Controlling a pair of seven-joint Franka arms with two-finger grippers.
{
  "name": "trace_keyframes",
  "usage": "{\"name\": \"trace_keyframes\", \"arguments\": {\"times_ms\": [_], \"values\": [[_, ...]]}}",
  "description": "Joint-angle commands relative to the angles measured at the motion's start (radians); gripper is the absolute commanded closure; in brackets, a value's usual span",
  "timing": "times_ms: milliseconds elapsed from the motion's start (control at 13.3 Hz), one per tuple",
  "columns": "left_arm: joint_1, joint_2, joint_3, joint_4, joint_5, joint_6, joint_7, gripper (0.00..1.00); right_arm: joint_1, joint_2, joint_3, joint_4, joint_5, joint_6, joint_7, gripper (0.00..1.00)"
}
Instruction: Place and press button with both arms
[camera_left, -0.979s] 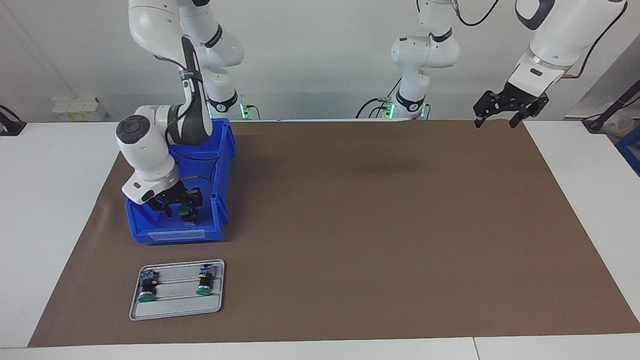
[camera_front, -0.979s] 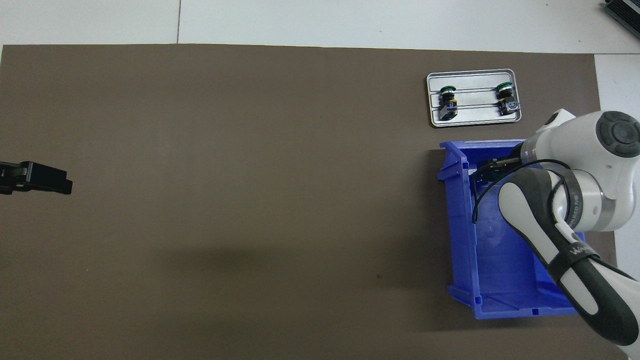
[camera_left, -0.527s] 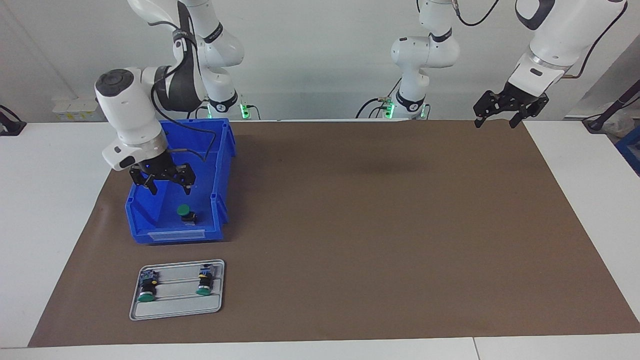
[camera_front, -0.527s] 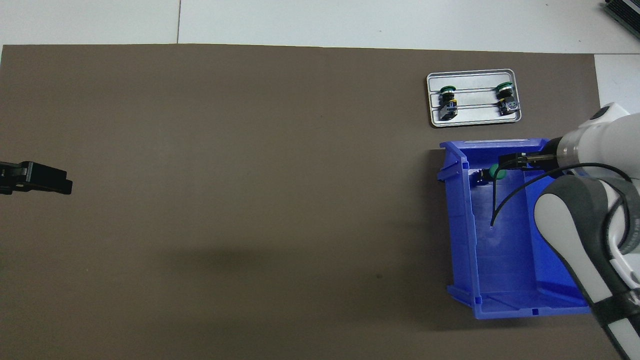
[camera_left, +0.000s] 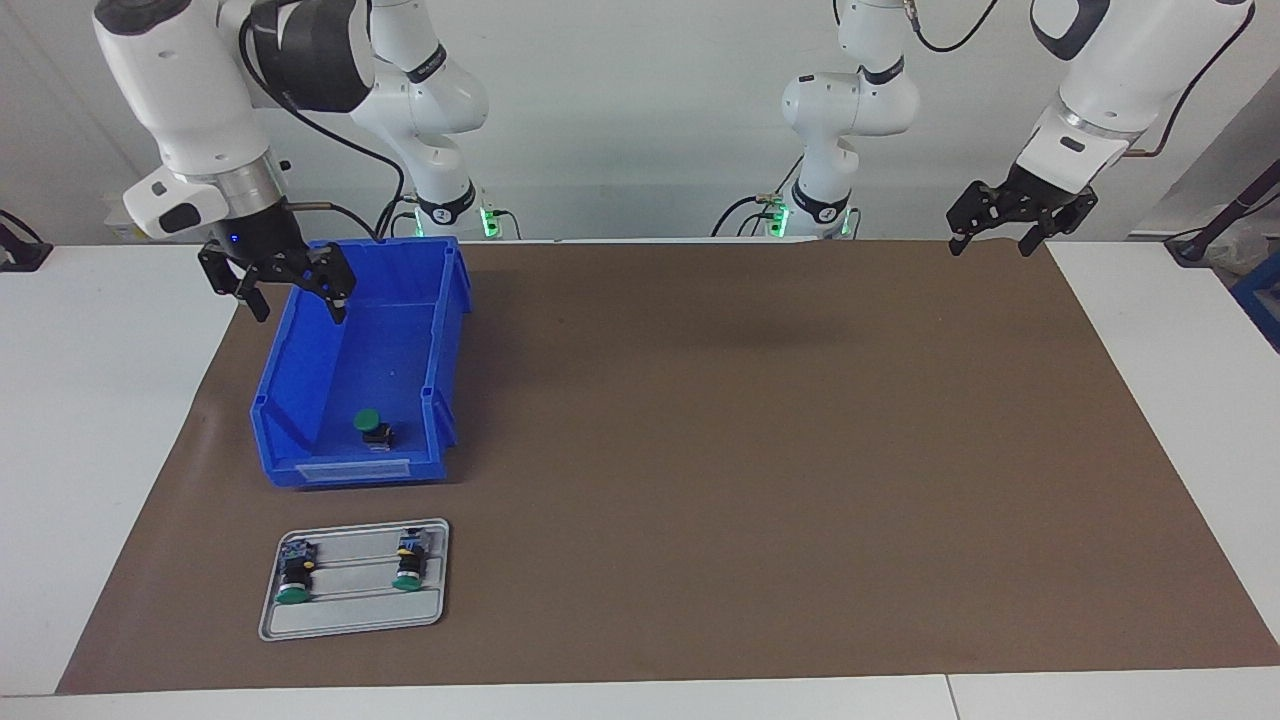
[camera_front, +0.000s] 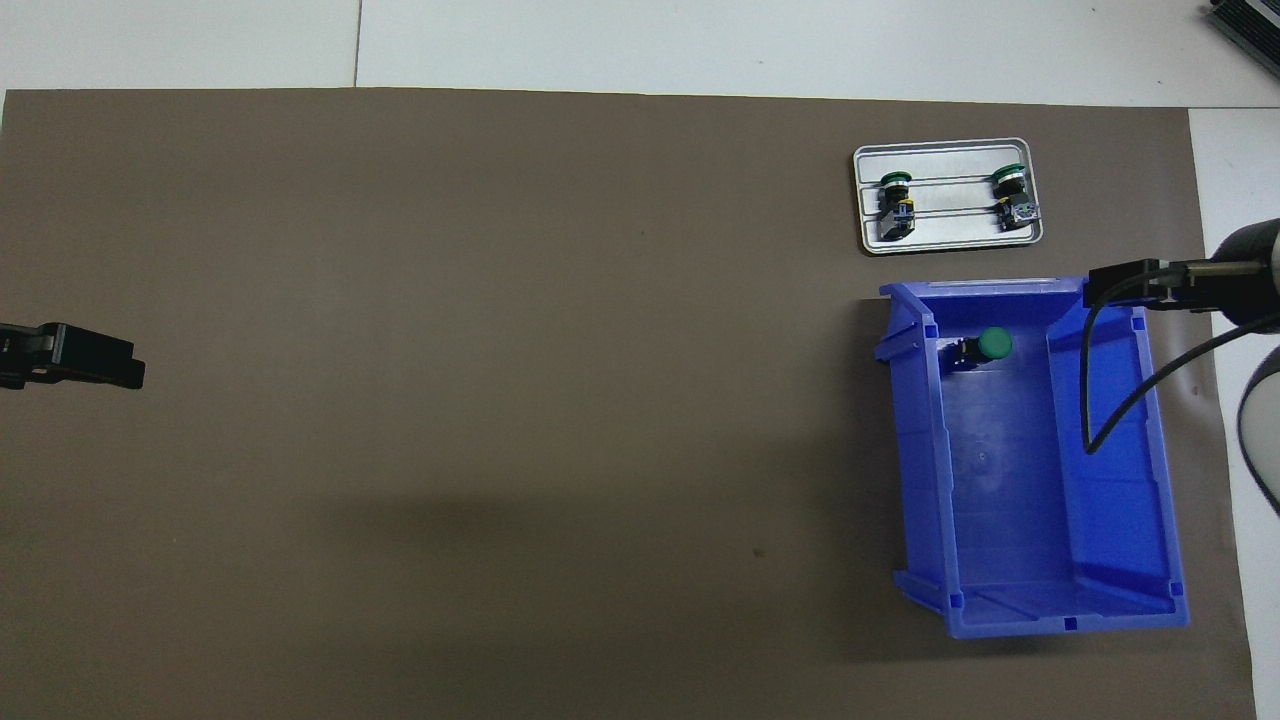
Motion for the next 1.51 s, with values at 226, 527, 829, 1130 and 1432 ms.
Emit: {"name": "trace_keyframes", "arguments": {"times_ms": [226, 527, 829, 1130, 1432], "values": [[0.008, -0.013, -0.008, -0.012, 0.014, -0.008, -0.01, 0.0, 0.021, 0.032, 0.009, 0.114, 0.0, -0.128, 0.056, 0.02], [0.008, -0.013, -0.008, -0.012, 0.012, -0.008, -0.01, 0.0, 0.038, 0.011, 0.01, 0.074, -0.002, -0.153, 0.096, 0.02], [0.008, -0.013, -0.008, -0.012, 0.012, -0.008, -0.01, 0.0, 0.032, 0.007, 0.009, 0.074, 0.0, -0.171, 0.089, 0.0], [0.008, -0.013, -0.008, -0.012, 0.014, -0.008, -0.01, 0.0, 0.029, 0.004, 0.009, 0.072, 0.001, -0.194, 0.086, 0.0], [0.008, -0.013, -0.008, -0.012, 0.012, -0.008, -0.01, 0.0, 0.029, 0.004, 0.009, 0.067, 0.003, -0.193, 0.086, 0.0]]}}
